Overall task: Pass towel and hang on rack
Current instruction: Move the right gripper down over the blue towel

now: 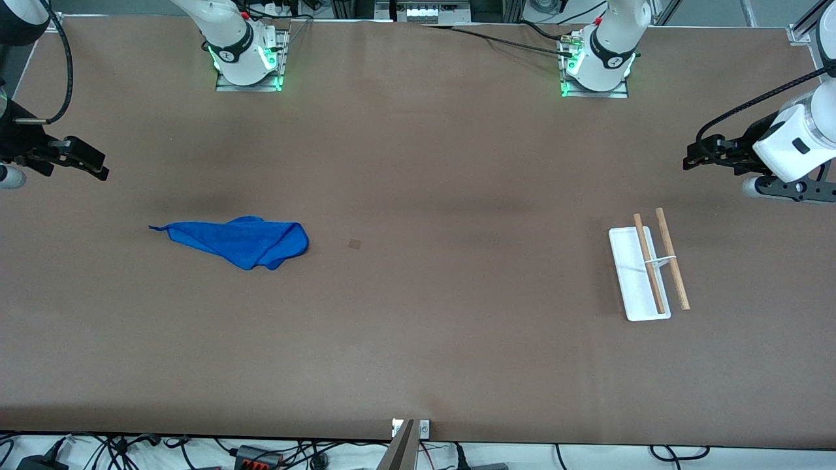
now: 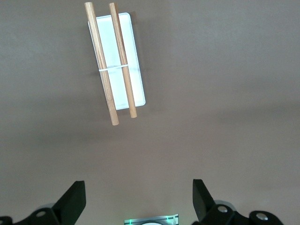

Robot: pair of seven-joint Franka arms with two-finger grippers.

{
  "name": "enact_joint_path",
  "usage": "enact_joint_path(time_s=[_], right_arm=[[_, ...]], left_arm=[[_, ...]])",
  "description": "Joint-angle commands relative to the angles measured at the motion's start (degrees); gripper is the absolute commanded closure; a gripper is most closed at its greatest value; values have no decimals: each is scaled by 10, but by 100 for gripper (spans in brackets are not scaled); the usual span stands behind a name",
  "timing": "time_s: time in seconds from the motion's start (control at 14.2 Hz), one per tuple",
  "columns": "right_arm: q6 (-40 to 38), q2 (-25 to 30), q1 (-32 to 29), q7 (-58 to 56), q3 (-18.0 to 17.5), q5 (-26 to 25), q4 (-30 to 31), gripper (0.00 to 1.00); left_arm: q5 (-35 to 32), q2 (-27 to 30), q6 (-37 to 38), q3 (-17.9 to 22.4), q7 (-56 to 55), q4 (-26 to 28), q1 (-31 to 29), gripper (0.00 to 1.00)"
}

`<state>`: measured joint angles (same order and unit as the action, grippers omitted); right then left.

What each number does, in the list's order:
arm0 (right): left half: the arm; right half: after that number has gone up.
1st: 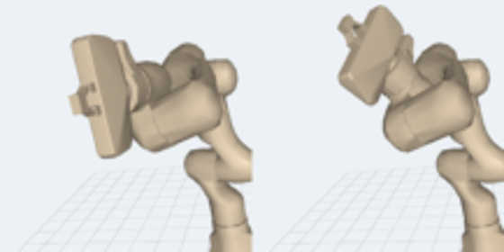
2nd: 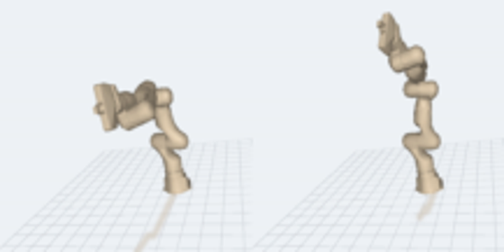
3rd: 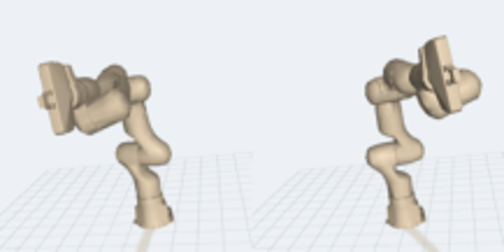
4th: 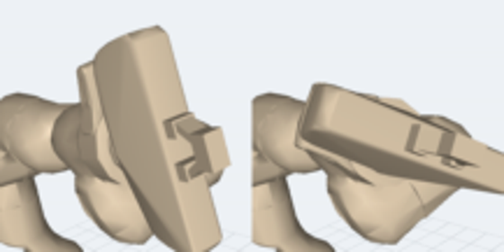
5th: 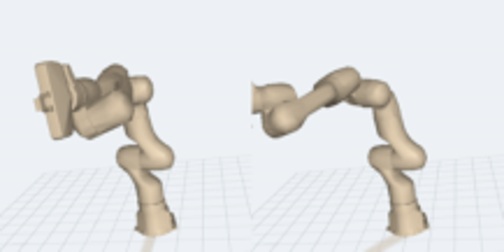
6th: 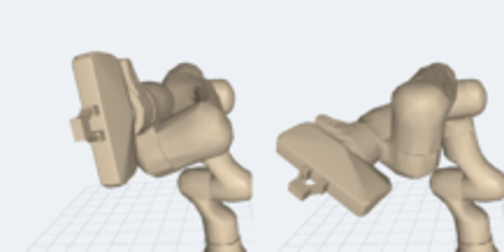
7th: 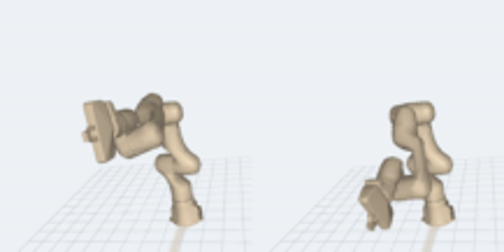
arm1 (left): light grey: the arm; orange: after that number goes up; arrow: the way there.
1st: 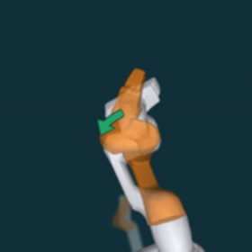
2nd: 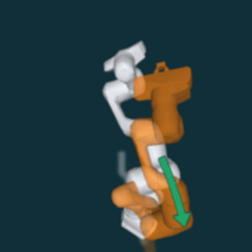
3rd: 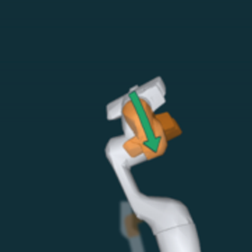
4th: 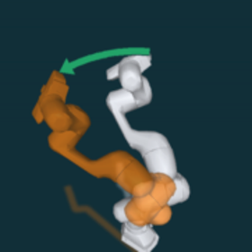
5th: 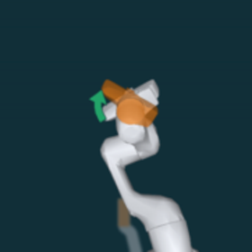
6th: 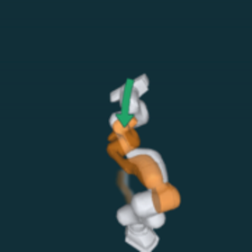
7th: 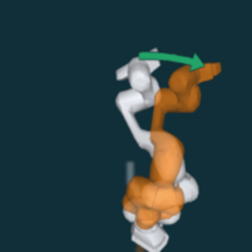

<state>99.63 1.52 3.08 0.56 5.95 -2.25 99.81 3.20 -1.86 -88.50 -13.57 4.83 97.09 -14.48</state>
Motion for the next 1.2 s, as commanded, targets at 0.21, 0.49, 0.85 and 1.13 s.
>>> enact_joint_path(time_s=[0.21,0.49,0.85,1.13], right_arm=[[-3,9,4,-12,6,3,7,0],[-4,-8,5,-13,5,3,6,0],[6,-88,46,-4,5,8,-13,0],[53,-156,112,-3,5,8,-15,0]], left_arm=[[11,-3,10,-1,10,-10,-6,0],[11,-3,10,-1,11,-10,-7,0],[11,-3,10,-1,11,-10,-7,0],[11,-3,10,-1,11,-10,-7,0]])
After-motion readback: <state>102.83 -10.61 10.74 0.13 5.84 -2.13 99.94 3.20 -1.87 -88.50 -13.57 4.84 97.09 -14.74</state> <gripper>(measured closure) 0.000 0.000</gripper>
